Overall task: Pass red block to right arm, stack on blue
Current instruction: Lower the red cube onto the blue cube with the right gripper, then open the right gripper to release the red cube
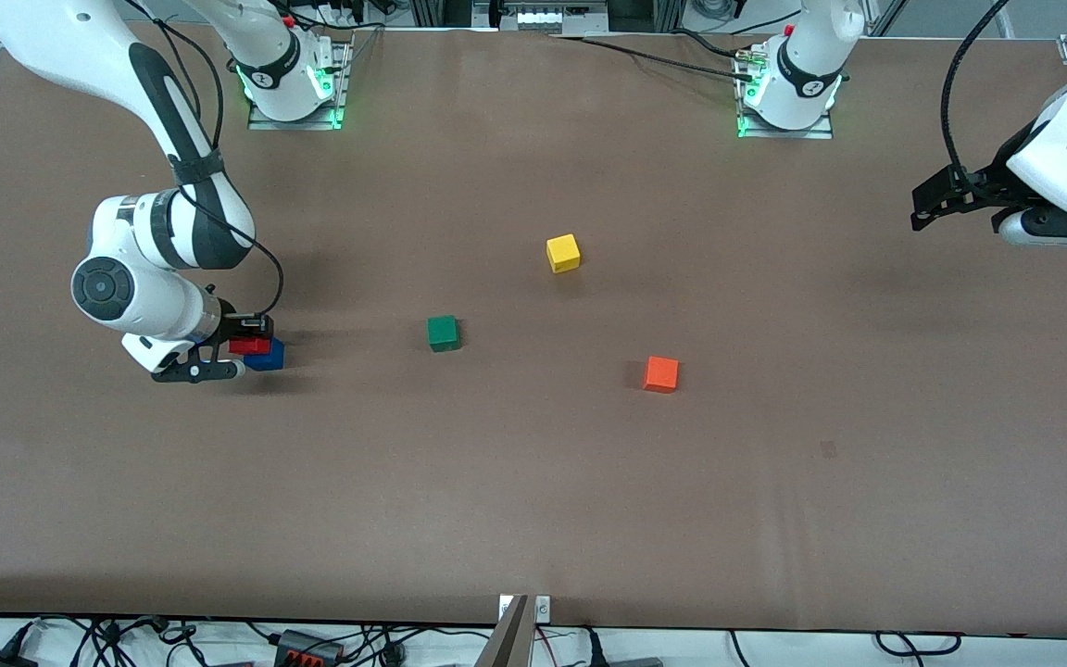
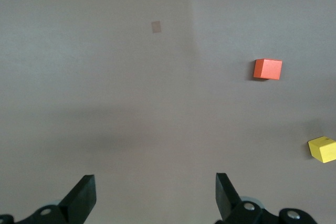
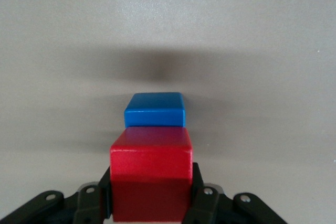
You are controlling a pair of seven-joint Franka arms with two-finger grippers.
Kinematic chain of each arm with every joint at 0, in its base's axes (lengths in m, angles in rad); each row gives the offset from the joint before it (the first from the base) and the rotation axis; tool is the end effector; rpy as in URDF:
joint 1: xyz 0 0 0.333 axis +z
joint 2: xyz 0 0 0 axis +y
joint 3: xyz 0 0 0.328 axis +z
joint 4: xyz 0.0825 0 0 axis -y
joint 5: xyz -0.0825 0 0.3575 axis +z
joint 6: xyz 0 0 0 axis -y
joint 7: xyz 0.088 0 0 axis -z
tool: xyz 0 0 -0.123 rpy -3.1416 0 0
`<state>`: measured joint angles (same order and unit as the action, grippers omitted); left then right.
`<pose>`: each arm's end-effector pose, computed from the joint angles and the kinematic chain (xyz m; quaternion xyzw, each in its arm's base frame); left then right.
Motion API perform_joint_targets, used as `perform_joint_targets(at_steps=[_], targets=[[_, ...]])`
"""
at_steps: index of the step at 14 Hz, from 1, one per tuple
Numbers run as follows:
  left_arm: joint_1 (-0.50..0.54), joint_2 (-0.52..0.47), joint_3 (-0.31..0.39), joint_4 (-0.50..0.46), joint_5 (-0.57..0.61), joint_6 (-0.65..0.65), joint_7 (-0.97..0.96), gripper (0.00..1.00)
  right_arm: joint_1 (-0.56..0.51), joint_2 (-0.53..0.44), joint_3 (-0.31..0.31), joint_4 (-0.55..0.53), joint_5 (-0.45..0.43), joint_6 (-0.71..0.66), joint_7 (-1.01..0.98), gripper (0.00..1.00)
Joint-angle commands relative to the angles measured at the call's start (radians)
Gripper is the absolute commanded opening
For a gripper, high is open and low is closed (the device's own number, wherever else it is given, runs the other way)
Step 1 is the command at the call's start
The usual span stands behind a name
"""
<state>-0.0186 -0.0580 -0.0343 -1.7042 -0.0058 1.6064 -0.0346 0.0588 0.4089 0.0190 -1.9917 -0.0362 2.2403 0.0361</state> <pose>0.5083 -0.0281 0.5941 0.9998 -0.0089 -0.0200 0.0010 0.5740 0.0429 0.2577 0.9962 0.0326 -0.0793 0.0140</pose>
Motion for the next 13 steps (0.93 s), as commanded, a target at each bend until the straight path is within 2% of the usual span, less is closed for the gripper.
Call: perform_joint_targets(at_steps=[1,3,4,5,6,9,13], targets=[[0.002,-0.013,0.002,0.002,-0.014,-0.014,-0.007,1.00,-0.005,0.004,0.004,0.013,-0.001,-0.013,-0.016,0.00],[0.002,-0.013,0.002,0.002,-0.014,-0.014,-0.007,1.00,-0.004,0.004,0.004,0.014,-0.001,-0.013,-0.016,0.01],[0.002,-0.013,0.002,0.002,-0.014,-0.014,-0.007,1.00,-0.004,0.004,0.004,0.027,-0.001,-0.015,-0.013,0.35],[0.002,-0.013,0.002,0.002,-0.014,-0.014,-0.007,1.00,0.000,0.002,0.004,0.040,0.001,-0.019,-0.009,0.94],[0.002,-0.013,0.002,0.002,-0.014,-0.014,-0.008,1.00,0.001,0.001,0.004,0.053,0.002,-0.045,-0.001,1.00],[0.003,-0.013,0.002,0.002,-0.014,-0.014,-0.007,1.00,0.000,-0.010,0.004,0.106,0.002,-0.155,0.010,1.00],[0.003,-0.013,0.002,0.002,-0.014,-0.014,-0.007,1.00,0.000,-0.047,0.002,0.129,0.002,-0.177,0.001,1.00]])
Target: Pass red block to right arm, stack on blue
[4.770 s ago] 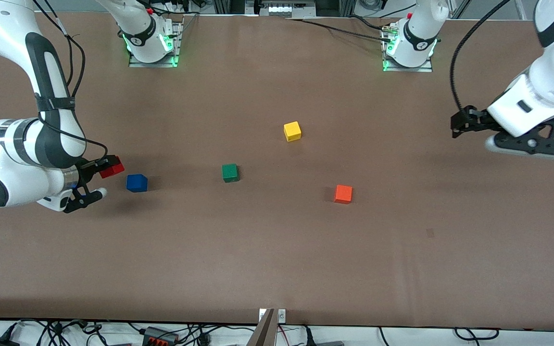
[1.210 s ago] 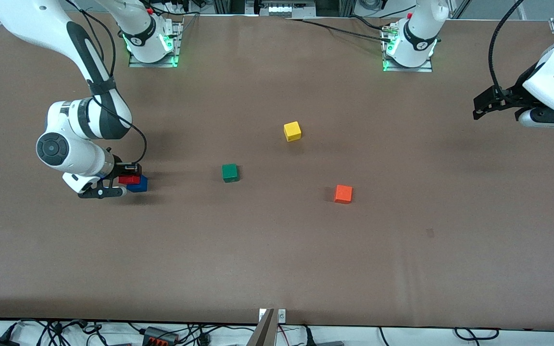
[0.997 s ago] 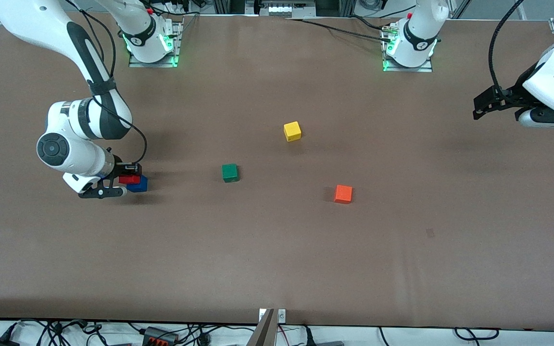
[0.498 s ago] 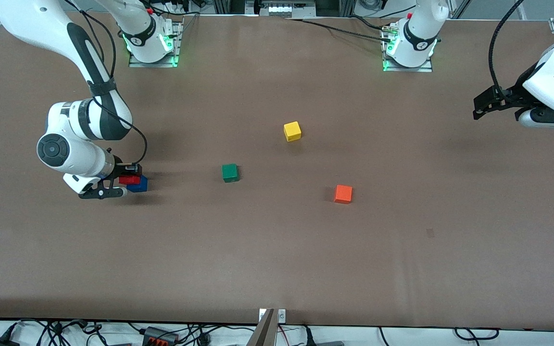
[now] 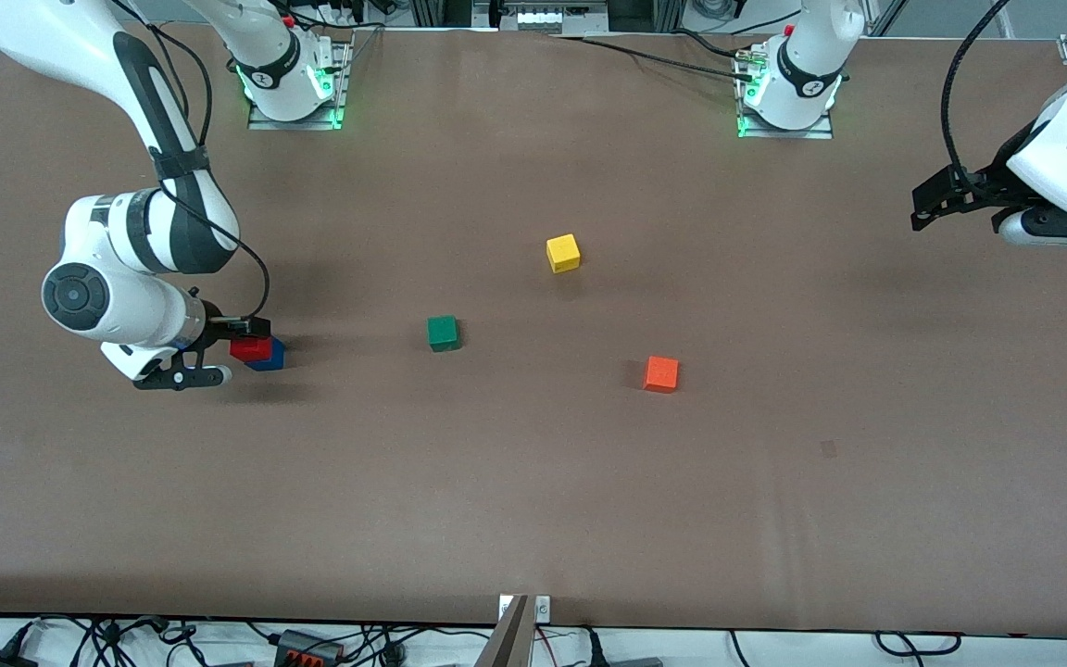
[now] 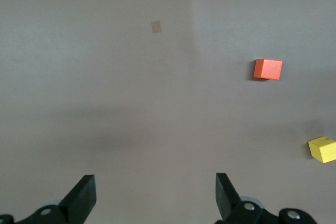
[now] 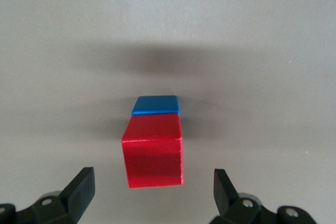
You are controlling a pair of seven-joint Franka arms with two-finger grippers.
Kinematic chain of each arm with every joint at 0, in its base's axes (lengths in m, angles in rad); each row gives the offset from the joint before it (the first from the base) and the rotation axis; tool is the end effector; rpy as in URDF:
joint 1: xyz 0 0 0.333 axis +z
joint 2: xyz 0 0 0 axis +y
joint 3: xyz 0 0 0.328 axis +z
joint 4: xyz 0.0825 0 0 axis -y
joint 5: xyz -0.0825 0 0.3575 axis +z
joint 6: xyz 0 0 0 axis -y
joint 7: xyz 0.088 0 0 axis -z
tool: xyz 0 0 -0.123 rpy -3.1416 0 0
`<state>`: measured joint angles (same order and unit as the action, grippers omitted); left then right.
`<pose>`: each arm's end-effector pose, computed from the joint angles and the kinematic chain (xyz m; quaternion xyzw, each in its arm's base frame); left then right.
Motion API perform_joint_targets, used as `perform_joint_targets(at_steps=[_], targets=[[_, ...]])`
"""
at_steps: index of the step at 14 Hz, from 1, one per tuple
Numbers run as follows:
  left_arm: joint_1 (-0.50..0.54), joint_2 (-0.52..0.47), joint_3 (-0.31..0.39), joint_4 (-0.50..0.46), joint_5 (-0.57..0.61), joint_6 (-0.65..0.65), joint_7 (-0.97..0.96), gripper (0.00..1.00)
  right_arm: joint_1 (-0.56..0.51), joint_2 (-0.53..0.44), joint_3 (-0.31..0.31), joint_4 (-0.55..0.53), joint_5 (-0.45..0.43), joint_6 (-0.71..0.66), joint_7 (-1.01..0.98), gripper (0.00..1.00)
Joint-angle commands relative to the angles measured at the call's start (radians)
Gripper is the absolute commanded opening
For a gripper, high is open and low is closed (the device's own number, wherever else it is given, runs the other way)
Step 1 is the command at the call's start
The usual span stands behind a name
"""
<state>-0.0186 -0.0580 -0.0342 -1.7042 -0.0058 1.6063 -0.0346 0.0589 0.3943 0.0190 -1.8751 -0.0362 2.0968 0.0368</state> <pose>0.5083 -0.0280 0.5941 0.9998 -0.0089 -0.0200 0.0010 0.5930 0.0434 0.3012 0.9958 0.0305 -0.0853 0.0160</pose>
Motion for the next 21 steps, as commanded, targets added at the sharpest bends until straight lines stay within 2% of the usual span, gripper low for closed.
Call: perform_joint_targets(at_steps=[1,7,18,21], targets=[[0.003,-0.013,0.002,0.002,-0.014,-0.014,-0.008,1.00,0.001,-0.041,0.002,0.027,0.002,-0.059,0.002,1.00],[0.003,-0.013,0.002,0.002,-0.014,-0.014,-0.007,1.00,-0.004,-0.048,-0.002,0.276,-0.002,-0.374,0.061,1.00],[0.003,-0.013,0.002,0.002,-0.014,-0.014,-0.007,1.00,-0.031,-0.061,-0.013,0.468,0.012,-0.400,0.038,1.00],[0.003,-0.013,0.002,0.002,-0.014,-0.014,-0.007,1.00,-0.060,-0.091,-0.014,0.528,0.016,-0.494,0.041,1.00]])
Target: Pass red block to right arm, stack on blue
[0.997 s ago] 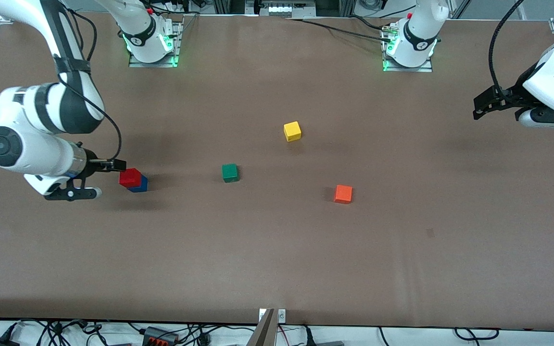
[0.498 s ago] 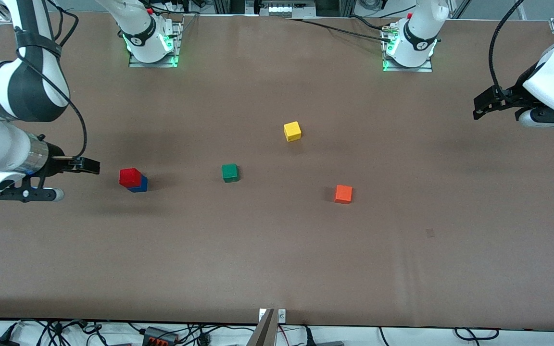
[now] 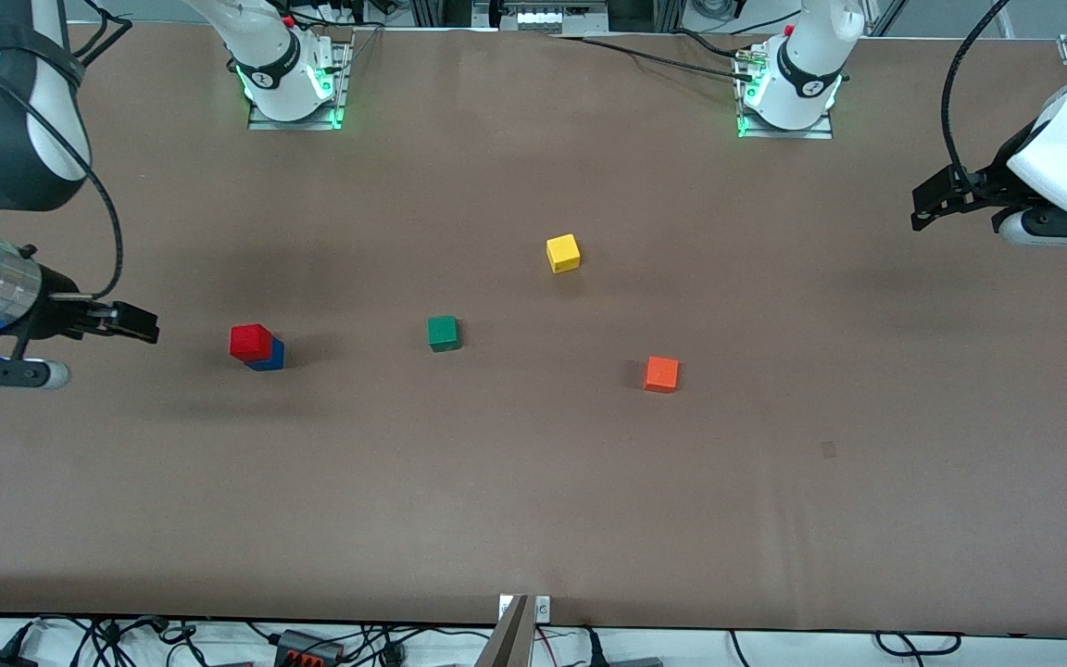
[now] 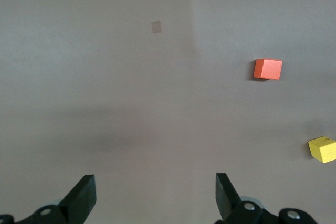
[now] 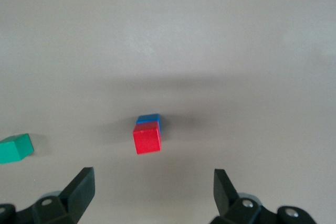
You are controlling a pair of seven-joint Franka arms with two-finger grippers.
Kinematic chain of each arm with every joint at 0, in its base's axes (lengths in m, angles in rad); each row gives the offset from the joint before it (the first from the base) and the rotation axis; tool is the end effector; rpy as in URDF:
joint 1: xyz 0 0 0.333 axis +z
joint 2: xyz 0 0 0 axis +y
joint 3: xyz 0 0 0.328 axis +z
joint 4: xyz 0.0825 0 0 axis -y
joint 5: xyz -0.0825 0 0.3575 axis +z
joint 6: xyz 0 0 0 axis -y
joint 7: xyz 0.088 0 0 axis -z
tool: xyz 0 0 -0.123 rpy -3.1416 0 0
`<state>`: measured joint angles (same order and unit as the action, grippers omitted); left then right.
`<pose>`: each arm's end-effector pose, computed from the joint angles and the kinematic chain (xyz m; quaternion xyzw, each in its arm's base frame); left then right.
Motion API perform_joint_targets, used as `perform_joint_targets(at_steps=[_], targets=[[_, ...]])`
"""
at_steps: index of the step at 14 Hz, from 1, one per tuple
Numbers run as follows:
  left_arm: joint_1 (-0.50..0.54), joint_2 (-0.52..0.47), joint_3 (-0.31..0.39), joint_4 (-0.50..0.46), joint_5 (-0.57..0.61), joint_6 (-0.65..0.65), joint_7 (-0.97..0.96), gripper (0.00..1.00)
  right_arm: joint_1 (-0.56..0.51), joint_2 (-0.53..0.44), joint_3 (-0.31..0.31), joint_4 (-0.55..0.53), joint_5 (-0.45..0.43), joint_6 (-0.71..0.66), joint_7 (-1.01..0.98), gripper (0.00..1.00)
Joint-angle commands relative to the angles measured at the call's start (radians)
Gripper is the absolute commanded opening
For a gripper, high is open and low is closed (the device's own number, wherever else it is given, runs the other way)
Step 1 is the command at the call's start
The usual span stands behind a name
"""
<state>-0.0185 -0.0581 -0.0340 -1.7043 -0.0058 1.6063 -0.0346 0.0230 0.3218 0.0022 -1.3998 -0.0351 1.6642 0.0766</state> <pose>0.5083 -0.0279 0.5941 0.9998 -0.0087 -0.0200 0.0010 0.6286 0.0116 0.5181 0.9992 -0.0236 -0.0278 0.0185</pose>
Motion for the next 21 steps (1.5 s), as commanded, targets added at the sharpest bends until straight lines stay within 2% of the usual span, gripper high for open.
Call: perform_joint_targets(at_steps=[1,4,10,16,21], targets=[[0.003,-0.012,0.002,0.002,-0.014,-0.014,-0.007,1.00,-0.038,-0.018,-0.002,0.073,0.014,-0.070,0.000,1.00],[0.003,-0.012,0.002,0.002,-0.014,-0.014,-0.008,1.00,-0.093,-0.035,-0.007,0.073,0.020,-0.061,-0.040,1.00],[0.003,-0.012,0.002,0.002,-0.014,-0.014,-0.007,1.00,-0.062,-0.205,-0.022,-0.114,0.020,0.022,-0.049,1.00],[0.003,-0.012,0.002,0.002,-0.013,-0.014,-0.005,1.00,-0.063,-0.227,-0.037,-0.134,0.012,-0.035,-0.063,1.00],[0.003,-0.014,0.000,0.002,-0.008,-0.014,-0.004,1.00,-0.064,-0.262,-0.037,-0.218,0.014,0.011,-0.110,1.00]])
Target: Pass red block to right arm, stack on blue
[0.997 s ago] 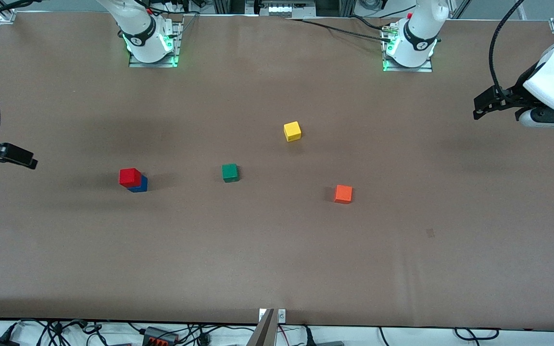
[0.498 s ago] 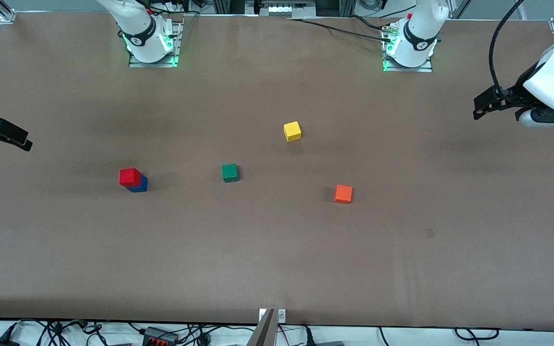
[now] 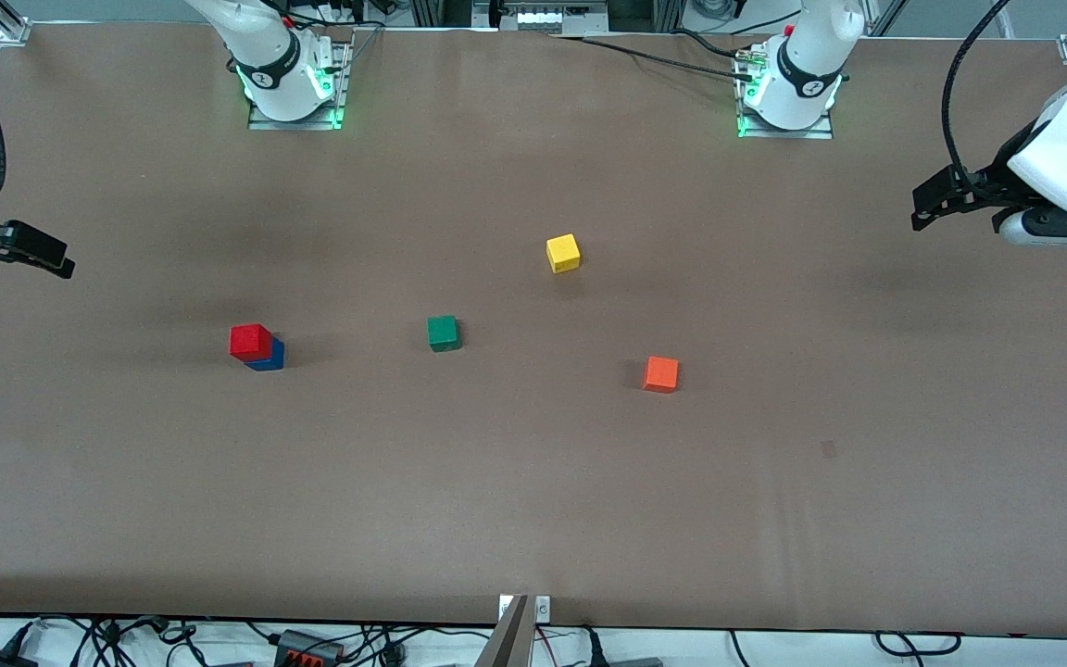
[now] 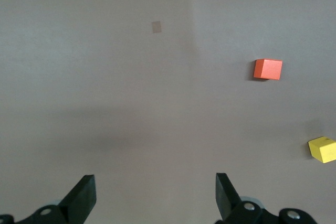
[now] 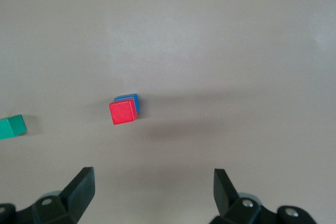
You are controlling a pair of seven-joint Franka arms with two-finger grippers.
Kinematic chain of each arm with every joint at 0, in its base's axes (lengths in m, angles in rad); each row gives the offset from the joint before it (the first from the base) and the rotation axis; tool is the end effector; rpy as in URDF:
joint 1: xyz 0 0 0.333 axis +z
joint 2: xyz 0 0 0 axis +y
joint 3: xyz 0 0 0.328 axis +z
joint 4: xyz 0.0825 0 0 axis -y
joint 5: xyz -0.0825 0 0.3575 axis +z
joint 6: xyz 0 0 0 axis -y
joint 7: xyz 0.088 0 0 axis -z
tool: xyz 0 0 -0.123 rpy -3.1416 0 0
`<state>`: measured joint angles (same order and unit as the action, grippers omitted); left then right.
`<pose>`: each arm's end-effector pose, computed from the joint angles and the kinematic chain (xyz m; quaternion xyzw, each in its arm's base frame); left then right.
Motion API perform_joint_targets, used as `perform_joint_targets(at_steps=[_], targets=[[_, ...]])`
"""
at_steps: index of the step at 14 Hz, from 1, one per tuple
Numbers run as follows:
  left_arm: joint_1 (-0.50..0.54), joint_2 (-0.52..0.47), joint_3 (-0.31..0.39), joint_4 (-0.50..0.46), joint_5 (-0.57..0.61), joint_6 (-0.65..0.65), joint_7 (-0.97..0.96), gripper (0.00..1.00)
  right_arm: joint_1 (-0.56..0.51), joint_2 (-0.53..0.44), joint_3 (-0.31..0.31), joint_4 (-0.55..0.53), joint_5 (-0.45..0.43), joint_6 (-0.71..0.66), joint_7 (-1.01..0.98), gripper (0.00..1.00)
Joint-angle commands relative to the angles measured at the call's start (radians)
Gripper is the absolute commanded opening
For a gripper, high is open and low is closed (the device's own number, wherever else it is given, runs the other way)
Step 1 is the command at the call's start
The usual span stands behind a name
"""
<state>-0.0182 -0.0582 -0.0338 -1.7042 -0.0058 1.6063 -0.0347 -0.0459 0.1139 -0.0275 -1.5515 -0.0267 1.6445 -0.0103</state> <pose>0.5083 -0.0276 0.5942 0.9998 -0.0084 -0.0199 0.0011 0.5666 -0.0439 0.5731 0.9994 -0.0303 -0.0110 0.0144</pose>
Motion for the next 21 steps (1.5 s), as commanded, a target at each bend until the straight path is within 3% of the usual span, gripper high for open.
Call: perform_joint_targets(at_steps=[1,5,21], targets=[[0.003,-0.014,0.000,0.002,-0.006,-0.014,-0.004,1.00,0.006,-0.063,-0.008,-0.079,0.004,0.035,-0.017,1.00],[0.003,-0.014,0.000,0.002,-0.006,-0.014,-0.004,1.00,0.008,-0.106,-0.008,-0.139,0.002,0.054,-0.019,1.00],[0.003,-0.012,0.000,0.002,-0.008,-0.014,-0.005,1.00,0.005,-0.103,-0.008,-0.136,0.001,0.049,-0.030,1.00]])
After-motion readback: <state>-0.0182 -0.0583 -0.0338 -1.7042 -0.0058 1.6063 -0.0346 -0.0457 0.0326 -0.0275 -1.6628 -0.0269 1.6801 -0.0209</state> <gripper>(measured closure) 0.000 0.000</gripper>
